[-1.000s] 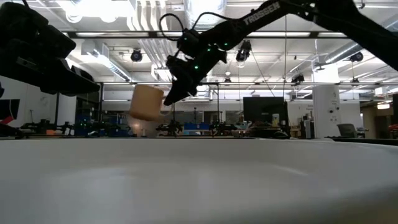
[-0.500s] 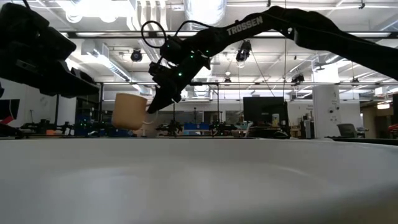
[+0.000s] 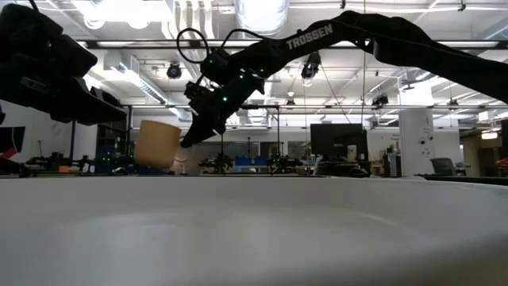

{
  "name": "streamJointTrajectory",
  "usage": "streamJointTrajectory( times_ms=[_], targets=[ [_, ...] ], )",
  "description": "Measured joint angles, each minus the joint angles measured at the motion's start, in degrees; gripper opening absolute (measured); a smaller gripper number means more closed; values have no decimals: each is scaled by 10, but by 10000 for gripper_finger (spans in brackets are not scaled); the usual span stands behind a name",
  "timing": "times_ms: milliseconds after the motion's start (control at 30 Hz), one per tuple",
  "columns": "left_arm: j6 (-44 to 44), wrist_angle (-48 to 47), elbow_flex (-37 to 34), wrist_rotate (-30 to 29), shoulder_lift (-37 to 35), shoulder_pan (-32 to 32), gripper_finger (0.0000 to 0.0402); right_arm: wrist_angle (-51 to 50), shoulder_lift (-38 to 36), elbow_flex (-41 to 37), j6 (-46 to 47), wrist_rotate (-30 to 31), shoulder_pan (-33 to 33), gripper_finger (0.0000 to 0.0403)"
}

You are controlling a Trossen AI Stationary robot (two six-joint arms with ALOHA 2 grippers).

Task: Set up tray
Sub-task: Put the yellow mug on the top left of the black tray

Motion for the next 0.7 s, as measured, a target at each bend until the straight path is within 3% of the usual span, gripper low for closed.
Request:
streamJointTrajectory(
  times_ms=[700],
  targets=[
    [0, 0, 0, 0, 0, 0, 0, 28, 0, -11, 20, 0, 0, 58]
  ],
)
